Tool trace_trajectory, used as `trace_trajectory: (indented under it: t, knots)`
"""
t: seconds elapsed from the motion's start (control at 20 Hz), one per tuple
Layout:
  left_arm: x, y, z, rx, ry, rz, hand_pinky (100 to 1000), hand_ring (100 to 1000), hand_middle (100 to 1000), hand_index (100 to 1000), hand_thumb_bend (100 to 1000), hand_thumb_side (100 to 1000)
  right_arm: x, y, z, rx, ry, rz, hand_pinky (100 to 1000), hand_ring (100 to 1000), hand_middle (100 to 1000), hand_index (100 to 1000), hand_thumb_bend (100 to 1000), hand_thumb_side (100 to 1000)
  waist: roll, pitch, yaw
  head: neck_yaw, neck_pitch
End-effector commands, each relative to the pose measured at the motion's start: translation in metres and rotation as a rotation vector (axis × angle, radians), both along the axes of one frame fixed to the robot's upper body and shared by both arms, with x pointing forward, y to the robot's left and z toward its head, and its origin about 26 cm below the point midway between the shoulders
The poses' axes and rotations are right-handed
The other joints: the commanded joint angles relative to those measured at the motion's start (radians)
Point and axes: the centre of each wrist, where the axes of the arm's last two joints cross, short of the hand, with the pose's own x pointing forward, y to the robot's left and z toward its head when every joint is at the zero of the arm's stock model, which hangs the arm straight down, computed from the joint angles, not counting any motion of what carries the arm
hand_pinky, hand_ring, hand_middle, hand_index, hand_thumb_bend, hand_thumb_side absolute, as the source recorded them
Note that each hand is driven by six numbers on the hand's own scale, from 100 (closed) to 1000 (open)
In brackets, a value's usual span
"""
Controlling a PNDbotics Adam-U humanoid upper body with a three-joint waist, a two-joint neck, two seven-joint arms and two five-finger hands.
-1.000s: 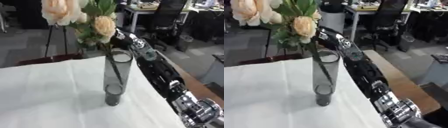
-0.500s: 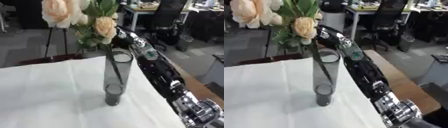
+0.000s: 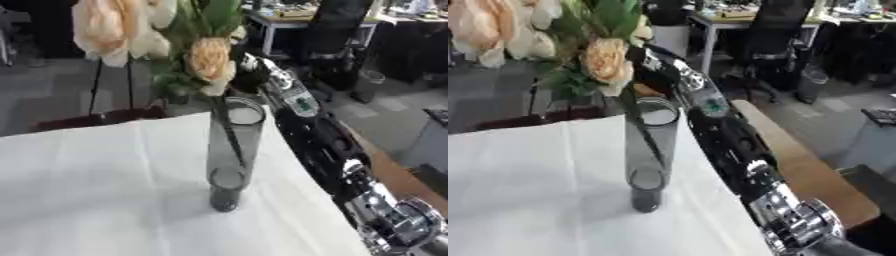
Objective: Arrange flowers into the vase.
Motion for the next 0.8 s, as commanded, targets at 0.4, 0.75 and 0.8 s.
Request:
trace_trajectory:
  t: [0.4,0.75,0.8]
  knots:
    - [0.001,0.000,0.005,0.007,-0.016,-0.002,570,507,561,944,667,845,-0.007,-0.021,0.021,-0.017,-0.047,-0.020,507,581,399,605,670,768,-0.005,-0.006,-0.004,0.001,-0.002]
    - [0.001,0.000,0.005,0.007,-0.016,-0.003,570,508,561,944,665,845,-0.005,-0.026,0.016,-0.026,-0.037,-0.045,508,582,399,605,668,772,-0.006,-0.004,-0.004,0.001,-0.002]
    - [0.001,0.000,0.005,0.007,-0.016,-0.003,570,508,561,944,665,845,-0.005,-0.026,0.015,-0.027,-0.037,-0.046,508,582,399,605,668,772,-0.006,-0.003,-0.004,0.001,-0.002]
